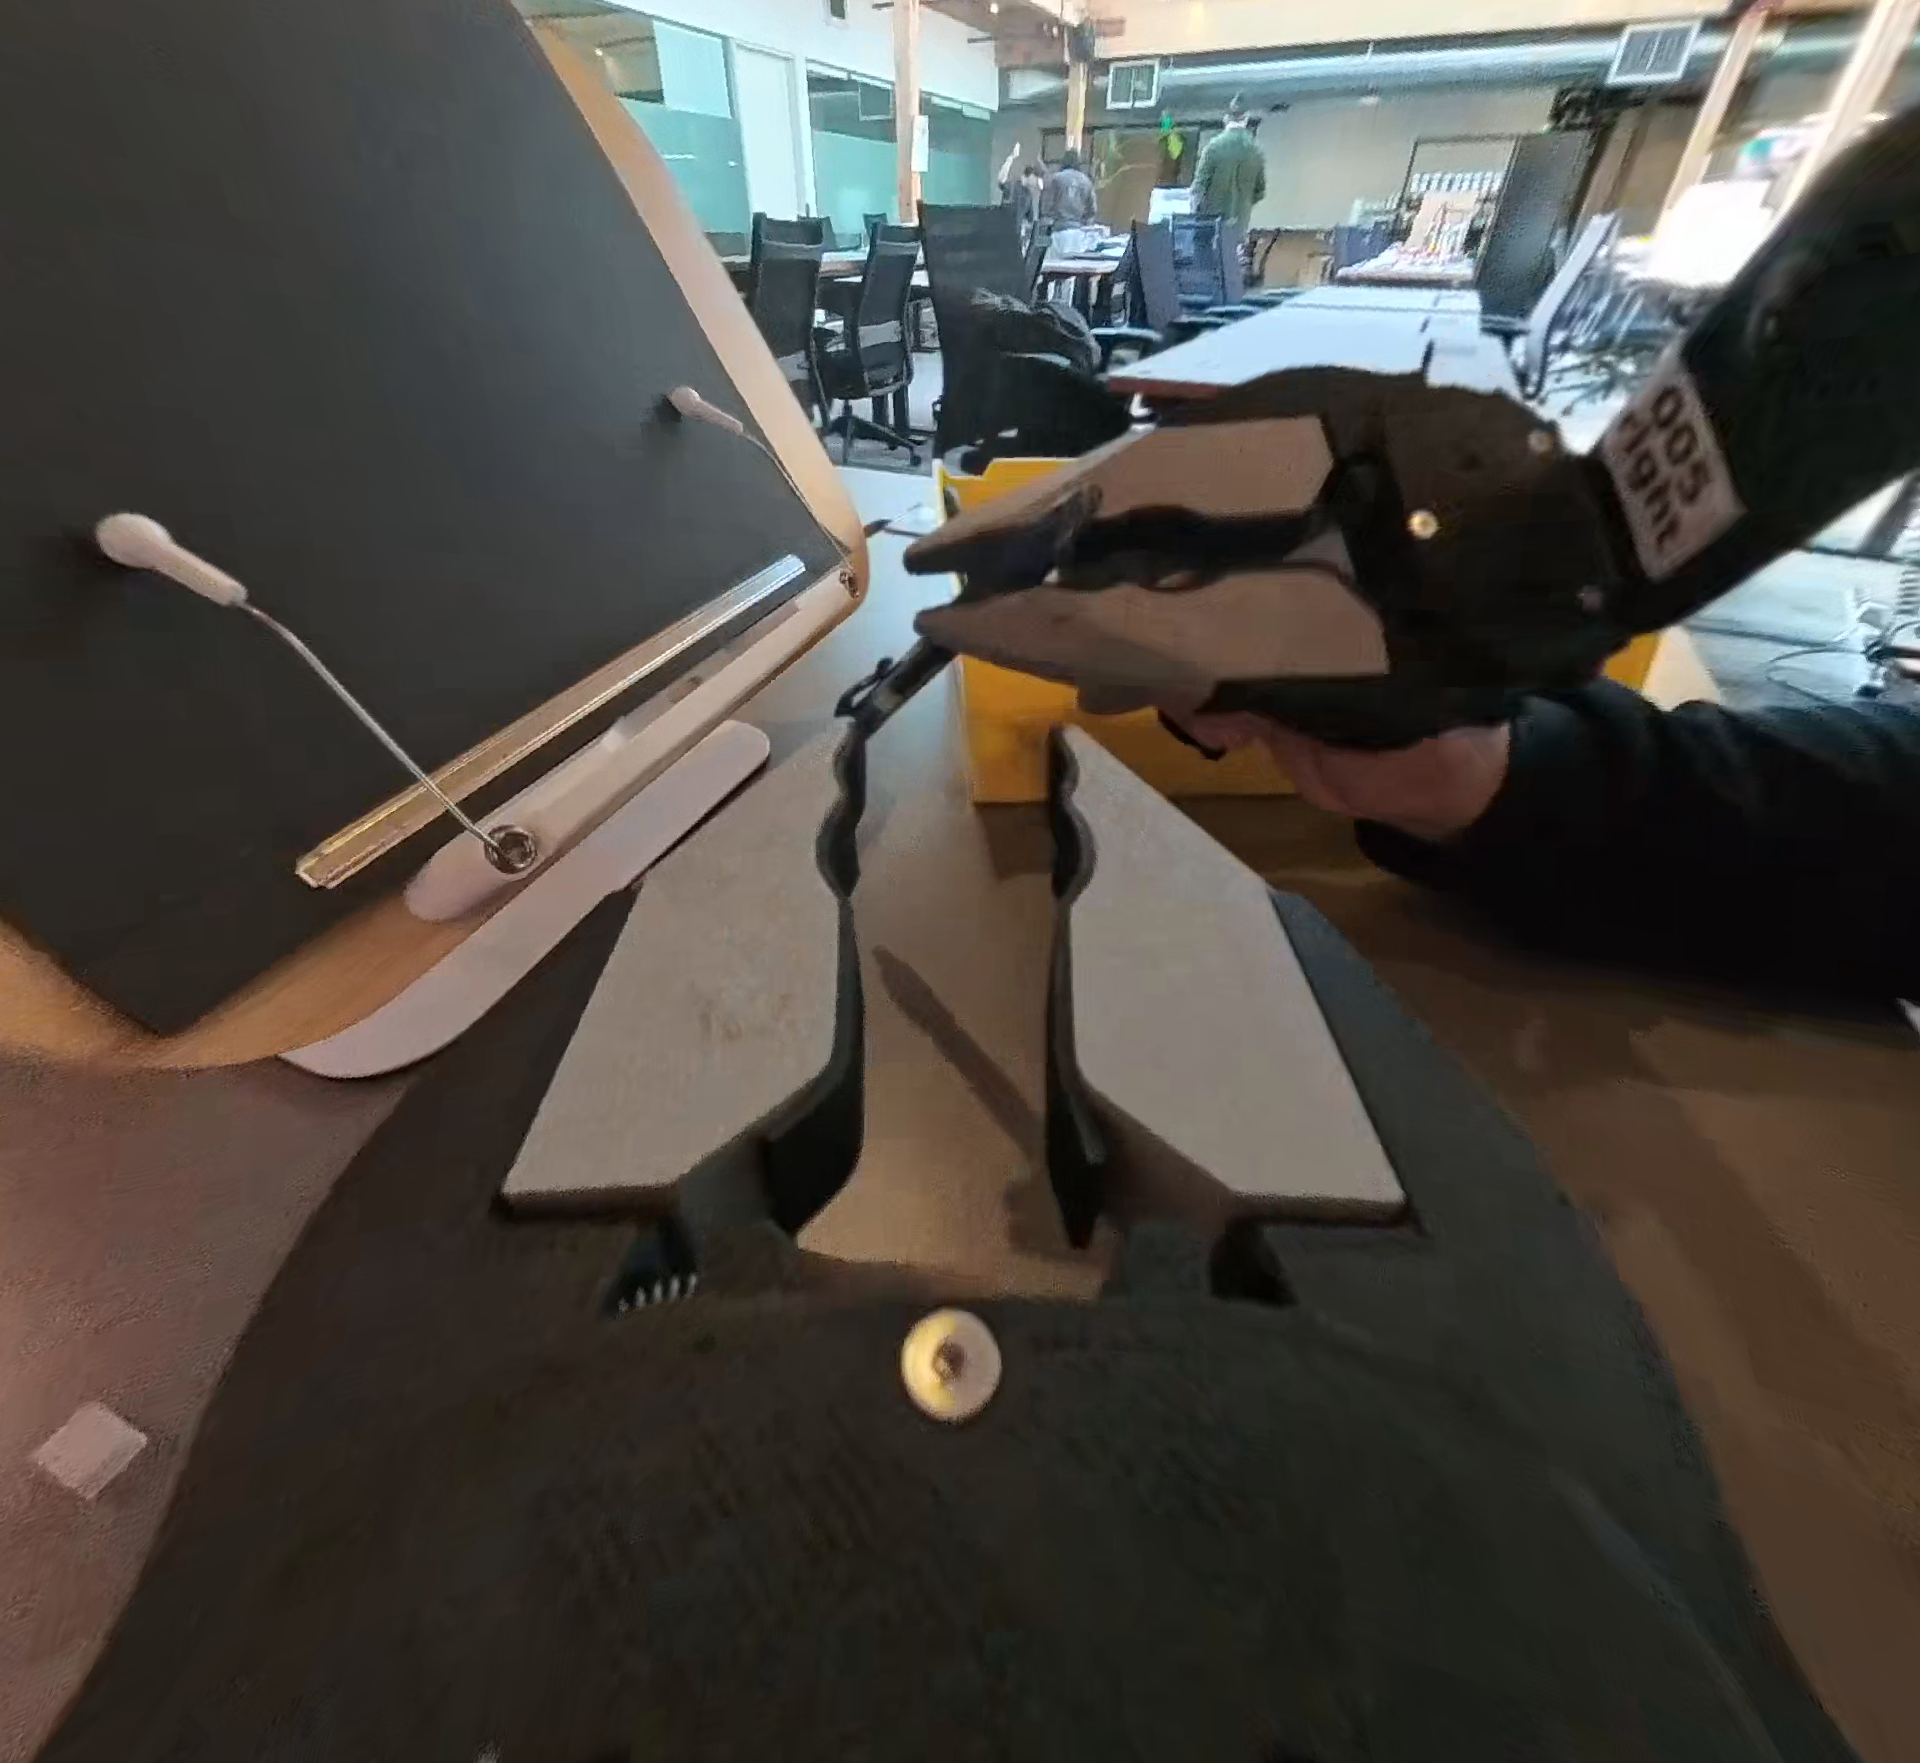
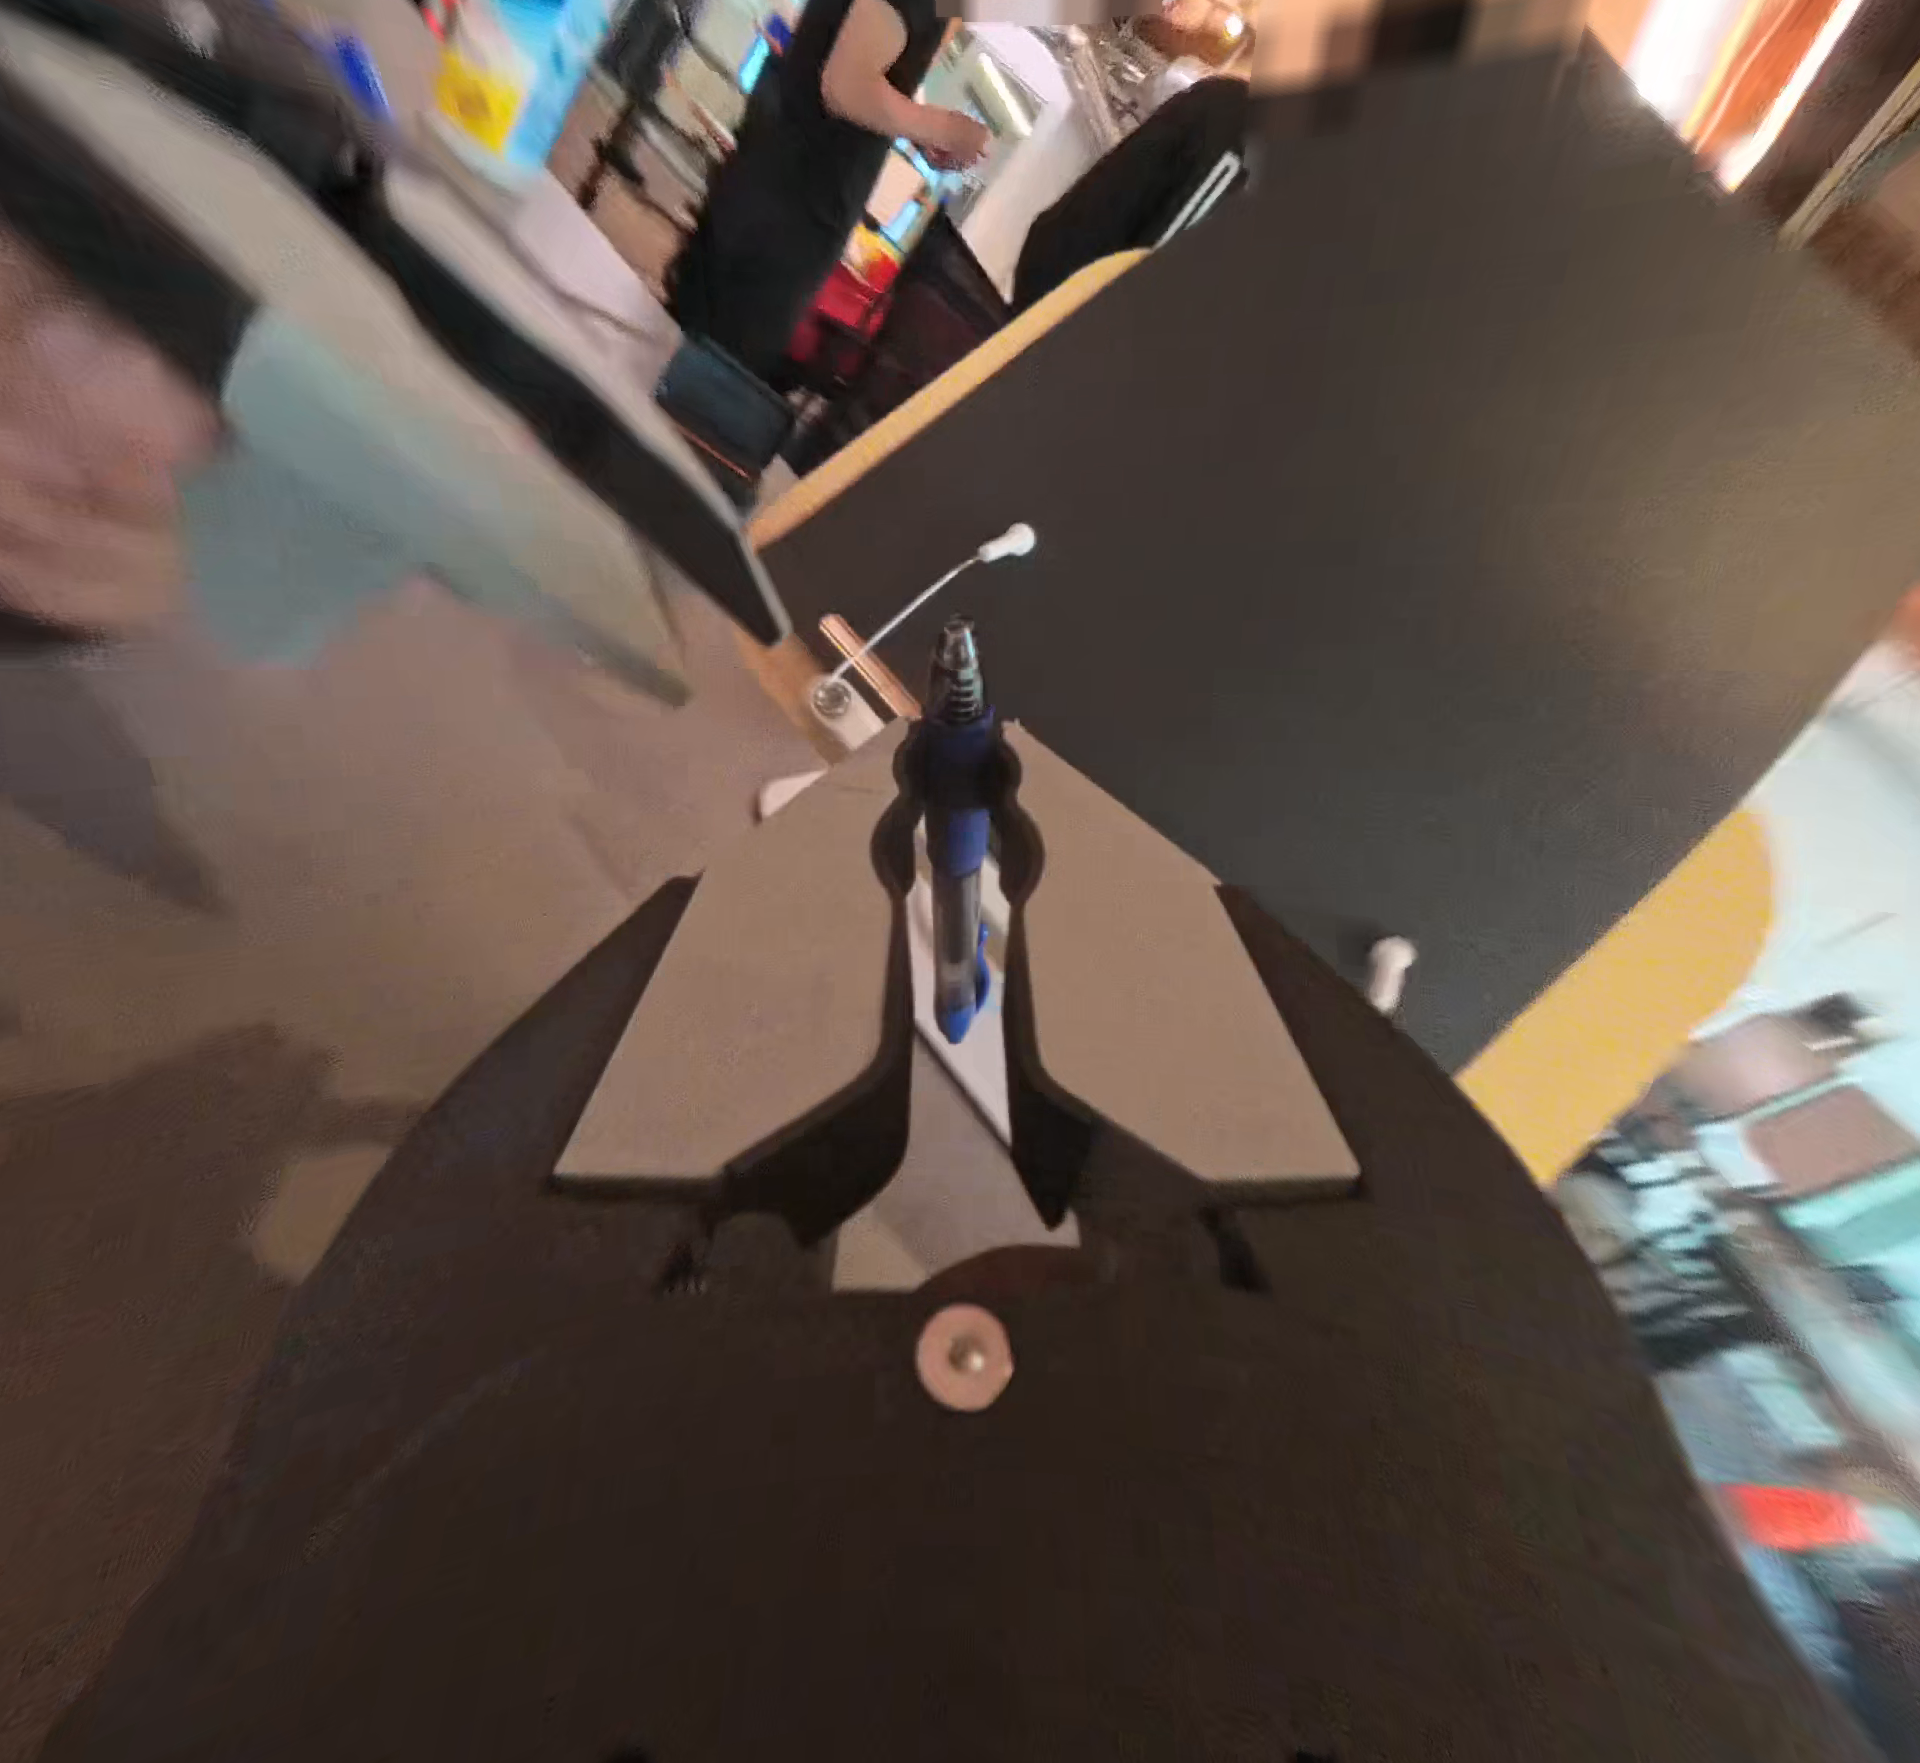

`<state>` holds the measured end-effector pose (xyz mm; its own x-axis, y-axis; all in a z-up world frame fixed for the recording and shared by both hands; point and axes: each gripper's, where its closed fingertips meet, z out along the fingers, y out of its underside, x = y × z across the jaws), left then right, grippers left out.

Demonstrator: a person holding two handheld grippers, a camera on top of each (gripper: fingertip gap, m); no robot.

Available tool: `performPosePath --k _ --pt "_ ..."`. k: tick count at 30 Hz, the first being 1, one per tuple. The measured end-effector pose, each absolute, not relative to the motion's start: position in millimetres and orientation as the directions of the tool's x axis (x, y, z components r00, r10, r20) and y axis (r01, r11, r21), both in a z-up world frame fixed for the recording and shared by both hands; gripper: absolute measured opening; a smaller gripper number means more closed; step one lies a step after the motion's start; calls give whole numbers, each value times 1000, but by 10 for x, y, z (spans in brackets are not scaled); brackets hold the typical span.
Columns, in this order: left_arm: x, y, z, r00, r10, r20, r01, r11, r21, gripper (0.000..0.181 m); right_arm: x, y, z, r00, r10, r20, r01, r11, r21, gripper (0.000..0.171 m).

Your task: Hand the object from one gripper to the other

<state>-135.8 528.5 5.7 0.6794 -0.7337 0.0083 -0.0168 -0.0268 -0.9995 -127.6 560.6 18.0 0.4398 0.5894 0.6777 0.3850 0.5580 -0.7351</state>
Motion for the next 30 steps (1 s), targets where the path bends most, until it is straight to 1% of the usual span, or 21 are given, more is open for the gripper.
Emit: performPosePath --k 3,5,7,9,11,12,14,15,17,19,20,21,22,24,25,27,28,30 --pt "-1309 5229 111 671 -741 -7 -18 -7 -1000 36 -1362 5542 88 376 458 805 488 641 -592 7" --pt "-1238 5206 76 674 -736 -73 -80 25 -997 40 -1381 5559 50 354 401 845 542 648 -534 7" --pt "-1174 5187 46 676 -726 -128 -124 59 -991 40 -1381 5589 24 329 345 879 593 649 -477 7" --pt "-1129 5178 40 682 -716 -149 -135 77 -988 36 -1410 5566 6 289 283 915 623 670 -404 6" --pt "-1134 5203 34 702 -697 -146 -129 77 -989 27 -1440 5539 -16 253 227 940 648 682 -339 7" --pt "-1163 5232 22 717 -681 -152 -136 76 -988 15 -1450 5531 -25 240 206 949 658 684 -315 7" --pt "-1196 5273 7 720 -672 -175 -161 84 -983 11 -1449 5544 -34 231 190 954 674 677 -297 7" --pt "-1216 5294 26 727 -661 -185 -174 83 -981 8 -1451 5540 -42 231 205 951 668 677 -308 8" --pt "-1236 5302 79 731 -648 -214 -187 112 -976 7 -1459 5504 -22 259 254 932 629 688 -362 10" --pt "-1335 5318 183 767 -578 -278 -206 188 -960 7 -1429 5500 -7 298 319 900 597 674 -436 10" --pt "-1409 5338 237 786 -523 -330 -242 231 -942 7 -1420 5490 -31 312 394 865 567 653 -502 11" --pt "-1480 5352 283 793 -445 -416 -312 290 -905 7 -1425 5462 -70 316 503 804 521 616 -590 12" --pt "-1536 5352 321 778 -350 -521 -407 351 -843 7 -1438 5430 -95 319 625 713 464 553 -692 13" --pt "-1562 5333 353 723 -211 -658 -544 414 -730 7 -1477 5371 -101 300 845 442 338 339 -878 30" --pt "-1538 5301 369 684 -157 -713 -595 446 -669 7 -1495 5313 -90 254 925 281 275 210 -938 32" --pt "-1478 5231 387 618 -72 -783 -663 487 -569 7 -1488 5227 -1 148 989 -14 151 -36 -988 38" --pt "-1452 5192 403 611 -57 -790 -666 502 -551 7 -1473 5203 38 91 986 -138 109 -148 -983 41" --pt "-1393 5117 422 601 -59 -797 -654 536 -533 6 -1451 5137 50 -43 932 -360 94 -355 -930 39"
